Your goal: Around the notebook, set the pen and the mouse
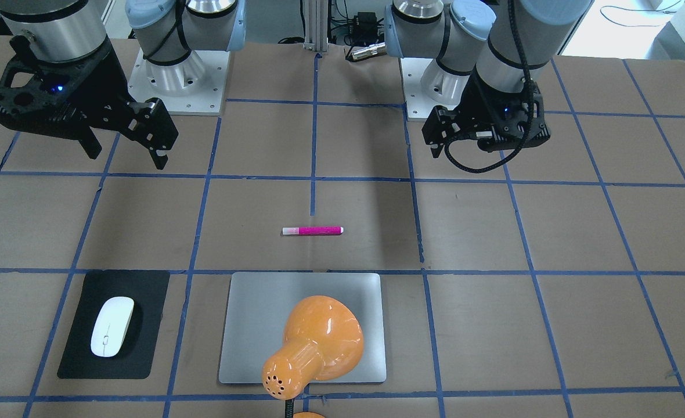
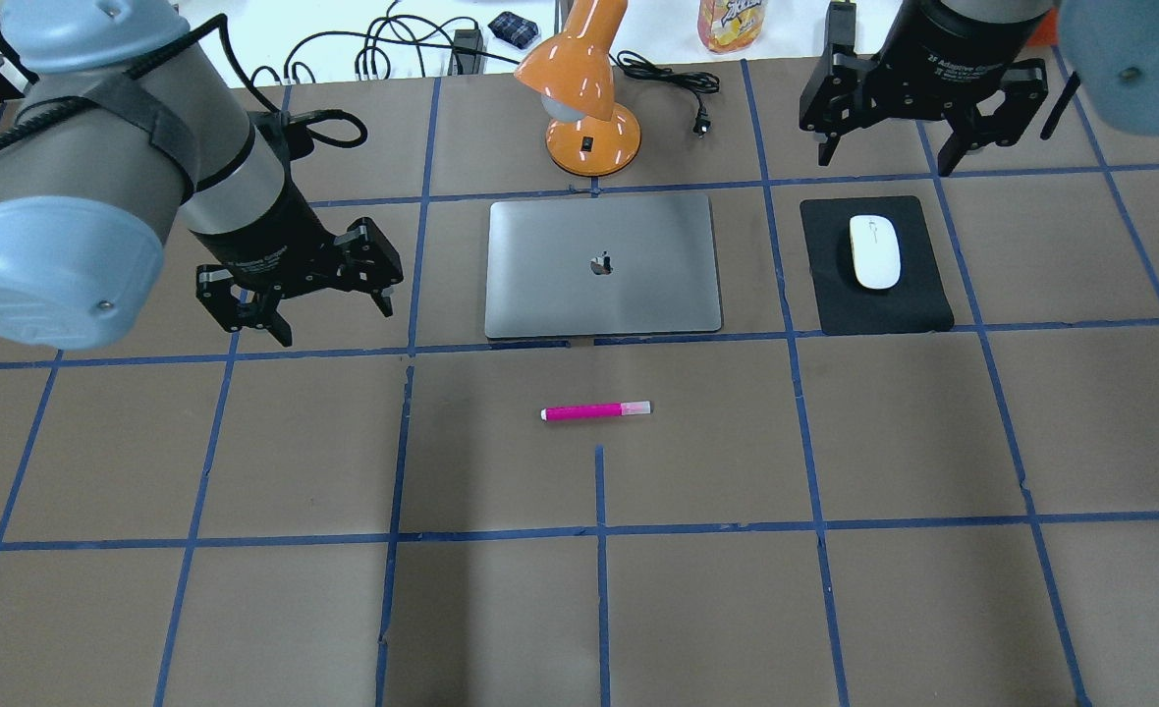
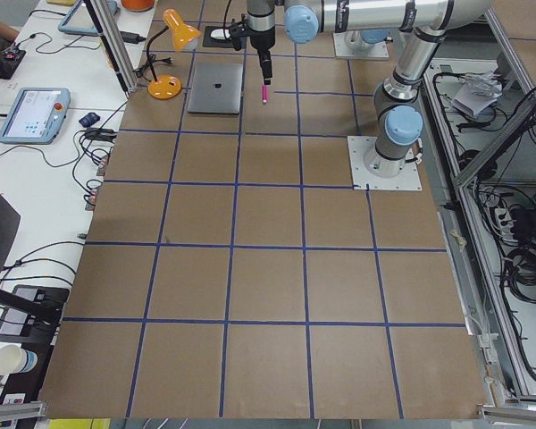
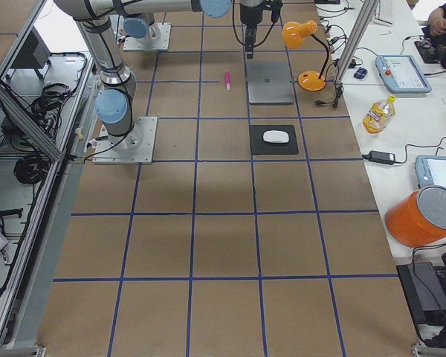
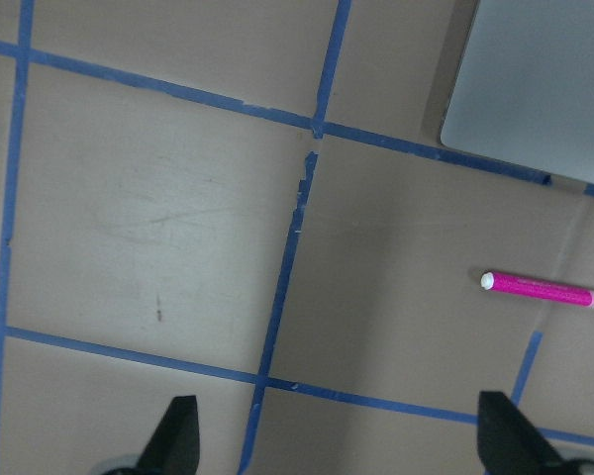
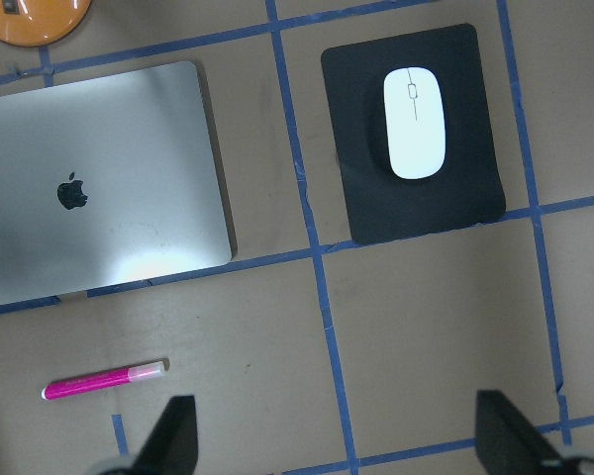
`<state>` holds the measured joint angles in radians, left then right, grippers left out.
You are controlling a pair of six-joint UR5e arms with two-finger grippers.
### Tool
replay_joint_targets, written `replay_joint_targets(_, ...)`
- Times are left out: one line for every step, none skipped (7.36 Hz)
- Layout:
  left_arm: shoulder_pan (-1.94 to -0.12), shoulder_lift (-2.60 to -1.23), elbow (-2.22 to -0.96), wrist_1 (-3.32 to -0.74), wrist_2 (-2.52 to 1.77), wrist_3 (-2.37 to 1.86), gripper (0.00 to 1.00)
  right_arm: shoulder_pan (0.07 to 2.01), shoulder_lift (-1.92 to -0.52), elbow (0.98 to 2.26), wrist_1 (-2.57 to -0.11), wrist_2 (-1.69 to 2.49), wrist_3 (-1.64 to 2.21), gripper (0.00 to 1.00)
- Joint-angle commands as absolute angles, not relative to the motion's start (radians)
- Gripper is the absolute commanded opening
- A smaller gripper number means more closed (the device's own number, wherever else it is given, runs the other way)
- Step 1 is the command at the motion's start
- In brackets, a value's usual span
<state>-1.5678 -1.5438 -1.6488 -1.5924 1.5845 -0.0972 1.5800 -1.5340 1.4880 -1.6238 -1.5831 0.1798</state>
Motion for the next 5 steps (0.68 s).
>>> replay_joint_targets(-1.563, -1.597, -1.511, -1.678, 1.594, 0.01, 1.0, 1.58, -1.534, 1.486, -1.624, -1.583, 0.179, 1.0)
replay_joint_targets(-1.563, -1.611, -1.485, -1.68, 1.594, 0.076, 1.0, 1.58, -1.534, 1.485, -1.624, -1.585, 0.178, 1.0)
replay_joint_targets(-1.563, -1.618, -1.482, -1.675, 1.595, 0.197, 1.0, 1.58, -1.532, 1.486, -1.624, -1.583, 0.178, 1.0)
replay_joint_targets(-1.563, -1.612, -1.499, -1.672, 1.598, 0.201, 1.0, 1.58, -1.534, 1.486, -1.624, -1.583, 0.178, 1.0)
replay_joint_targets(-1.563, -1.614, -1.499, -1.667, 1.598, 0.201, 1.0, 1.58, -1.534, 1.489, -1.623, -1.585, 0.176, 1.0)
